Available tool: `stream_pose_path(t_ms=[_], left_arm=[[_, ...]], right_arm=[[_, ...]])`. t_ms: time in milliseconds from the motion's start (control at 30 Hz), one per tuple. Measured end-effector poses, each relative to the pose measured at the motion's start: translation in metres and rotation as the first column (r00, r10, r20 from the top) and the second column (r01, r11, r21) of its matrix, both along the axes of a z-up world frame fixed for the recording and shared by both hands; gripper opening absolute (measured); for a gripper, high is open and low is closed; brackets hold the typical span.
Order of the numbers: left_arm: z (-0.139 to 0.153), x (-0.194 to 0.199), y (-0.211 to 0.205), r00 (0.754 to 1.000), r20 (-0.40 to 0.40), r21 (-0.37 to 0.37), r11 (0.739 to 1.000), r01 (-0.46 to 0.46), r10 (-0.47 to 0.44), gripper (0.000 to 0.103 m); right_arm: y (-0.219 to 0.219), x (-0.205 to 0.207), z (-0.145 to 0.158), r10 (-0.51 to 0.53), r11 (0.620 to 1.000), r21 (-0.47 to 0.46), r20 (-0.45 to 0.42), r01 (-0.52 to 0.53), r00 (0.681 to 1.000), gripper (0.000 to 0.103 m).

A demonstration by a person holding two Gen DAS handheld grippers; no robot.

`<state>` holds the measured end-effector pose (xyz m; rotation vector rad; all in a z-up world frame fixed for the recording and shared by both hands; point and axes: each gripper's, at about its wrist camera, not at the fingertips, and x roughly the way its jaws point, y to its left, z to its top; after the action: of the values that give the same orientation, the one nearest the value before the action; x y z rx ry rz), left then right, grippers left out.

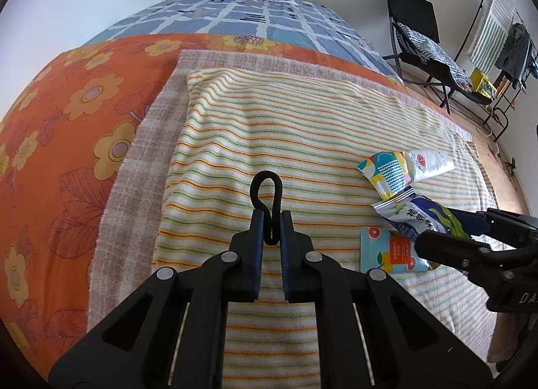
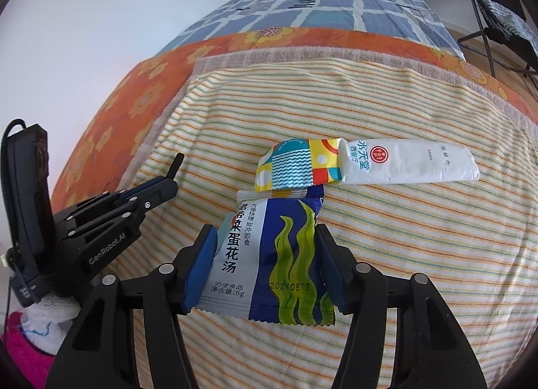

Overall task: Collect trash
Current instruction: 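Carry the hair tie and blue wrapper over the blue basket with both tools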

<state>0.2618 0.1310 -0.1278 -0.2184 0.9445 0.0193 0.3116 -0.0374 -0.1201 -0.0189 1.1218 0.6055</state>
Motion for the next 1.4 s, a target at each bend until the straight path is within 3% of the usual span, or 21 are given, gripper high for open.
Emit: stream_pose_path(t_ms=[533, 1000, 1400], left_arm=[[0.054, -0.051, -0.016, 0.998, 0.046, 0.039, 0.998, 0.039, -0.041, 0.007], [0.101, -0.143, -0.046, 0.991, 0.085, 0.032, 0.994, 0.102, -0.104, 0.007], [0.102, -0.220, -0.088, 0.979, 0.080, -0.001, 0.982, 0.189, -0.188, 0.007]], right_arm=[[-0.035, -0.044, 0.048, 0.000, 0.998, 0.070, 0.035, -0.003, 0.999, 0.057], [-0.085, -0.143, 0.098, 0.059, 0.993, 0.100, 0.107, -0.070, 0.992, 0.057], [-0.126, -0.222, 0.107, 0.112, 0.987, 0.097, 0.145, -0.127, 0.983, 0.057]])
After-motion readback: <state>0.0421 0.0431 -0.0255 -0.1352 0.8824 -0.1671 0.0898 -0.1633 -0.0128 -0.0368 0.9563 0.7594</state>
